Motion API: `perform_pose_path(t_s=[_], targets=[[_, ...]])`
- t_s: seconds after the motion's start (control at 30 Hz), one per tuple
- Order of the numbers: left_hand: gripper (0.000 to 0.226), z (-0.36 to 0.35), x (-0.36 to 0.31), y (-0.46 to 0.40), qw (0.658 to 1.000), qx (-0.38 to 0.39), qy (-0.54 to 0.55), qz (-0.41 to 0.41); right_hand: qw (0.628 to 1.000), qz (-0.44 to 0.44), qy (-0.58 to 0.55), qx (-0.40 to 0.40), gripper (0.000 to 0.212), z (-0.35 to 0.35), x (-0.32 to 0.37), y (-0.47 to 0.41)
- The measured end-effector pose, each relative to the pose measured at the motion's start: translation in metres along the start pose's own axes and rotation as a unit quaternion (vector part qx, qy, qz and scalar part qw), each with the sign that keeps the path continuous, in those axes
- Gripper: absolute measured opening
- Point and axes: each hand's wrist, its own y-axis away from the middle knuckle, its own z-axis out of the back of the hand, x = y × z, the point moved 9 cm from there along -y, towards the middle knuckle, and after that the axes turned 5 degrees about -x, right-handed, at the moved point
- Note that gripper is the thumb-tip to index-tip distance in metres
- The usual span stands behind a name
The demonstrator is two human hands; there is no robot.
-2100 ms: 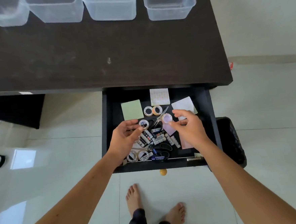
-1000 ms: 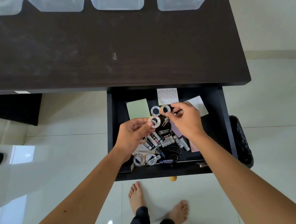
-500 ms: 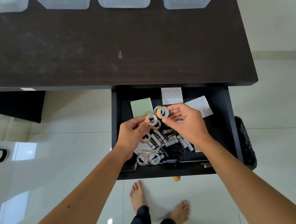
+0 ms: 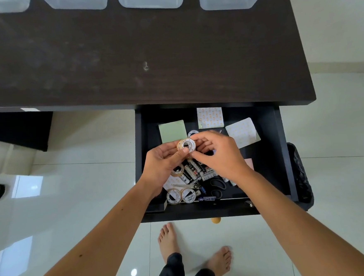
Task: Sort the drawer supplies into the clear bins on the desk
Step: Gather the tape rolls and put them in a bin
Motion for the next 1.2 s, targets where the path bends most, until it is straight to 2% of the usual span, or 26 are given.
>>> perform_pose_path(t_s=[0.1, 0.2, 0.3, 0.53, 0.67, 0.83, 1.03, 1.2], targets=[[0.034, 0.002, 0.004, 0.000, 1.000, -0.009, 0.011, 0.009, 1.000, 0.005, 0.002, 0.002, 0.042, 0.001, 0.001, -0.002], [0.033, 0.006, 0.007, 0.000, 1.000, -0.026, 0.007, 0.016, 0.999, -0.024, 0.003, -0.033, 0.036, 0.010, -0.010, -0.009], [0.034, 0.008, 0.009, 0.002, 0.999, -0.036, 0.006, 0.020, 0.997, -0.023, 0.050, -0.047, 0.031, 0.012, -0.022, -0.020], [0.029, 0.013, 0.015, -0.001, 0.997, -0.065, -0.013, 0.025, 0.985, -0.020, 0.166, 0.035, 0.050, -0.015, -0.035, -0.033], [0.030, 0.013, 0.014, 0.001, 0.998, -0.064, -0.010, 0.019, 0.988, -0.014, 0.154, 0.014, 0.043, -0.010, -0.029, -0.030], [0.033, 0.011, 0.009, 0.002, 0.998, -0.066, -0.013, 0.013, 0.997, -0.014, 0.077, -0.022, 0.040, 0.013, -0.013, -0.017], [0.036, 0.004, -0.002, 0.008, 0.999, -0.041, 0.001, -0.008, 0.998, 0.025, 0.044, 0.028, 0.046, 0.011, 0.013, -0.004], [0.040, 0.001, -0.009, 0.010, 0.999, -0.029, 0.004, -0.014, 0.997, 0.039, 0.056, 0.033, 0.046, 0.007, 0.021, -0.005]])
